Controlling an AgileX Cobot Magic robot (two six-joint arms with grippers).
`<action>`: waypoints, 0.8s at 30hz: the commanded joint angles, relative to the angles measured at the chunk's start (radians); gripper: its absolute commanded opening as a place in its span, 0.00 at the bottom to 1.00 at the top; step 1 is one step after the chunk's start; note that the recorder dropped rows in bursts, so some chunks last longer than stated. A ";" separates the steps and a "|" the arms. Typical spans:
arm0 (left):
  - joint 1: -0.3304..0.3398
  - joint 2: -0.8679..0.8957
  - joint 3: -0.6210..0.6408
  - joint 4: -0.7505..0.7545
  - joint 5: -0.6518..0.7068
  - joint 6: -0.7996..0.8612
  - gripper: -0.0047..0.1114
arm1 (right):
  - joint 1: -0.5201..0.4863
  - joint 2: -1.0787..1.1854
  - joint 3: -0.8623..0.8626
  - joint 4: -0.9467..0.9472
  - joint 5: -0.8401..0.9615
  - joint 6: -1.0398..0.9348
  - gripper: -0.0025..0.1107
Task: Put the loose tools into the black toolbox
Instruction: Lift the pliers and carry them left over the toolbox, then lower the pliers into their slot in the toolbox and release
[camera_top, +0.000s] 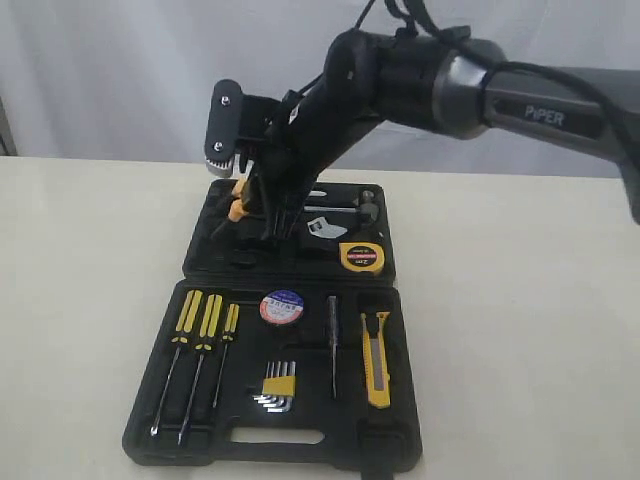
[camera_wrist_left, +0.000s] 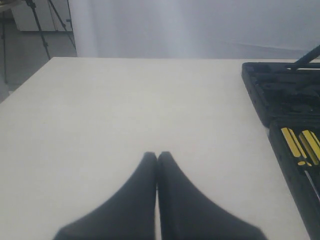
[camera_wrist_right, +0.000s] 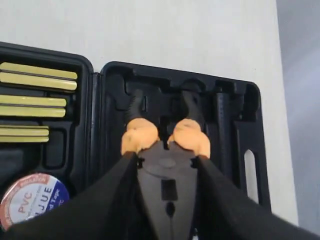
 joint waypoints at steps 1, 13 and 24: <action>-0.005 -0.001 0.003 -0.010 -0.008 -0.004 0.04 | -0.001 0.046 -0.010 0.072 -0.082 0.009 0.05; -0.005 -0.001 0.003 -0.010 -0.008 -0.004 0.04 | 0.008 0.157 -0.012 0.084 -0.180 -0.006 0.05; -0.005 -0.001 0.003 -0.010 -0.008 -0.004 0.04 | 0.006 0.205 -0.012 0.074 -0.155 -0.023 0.05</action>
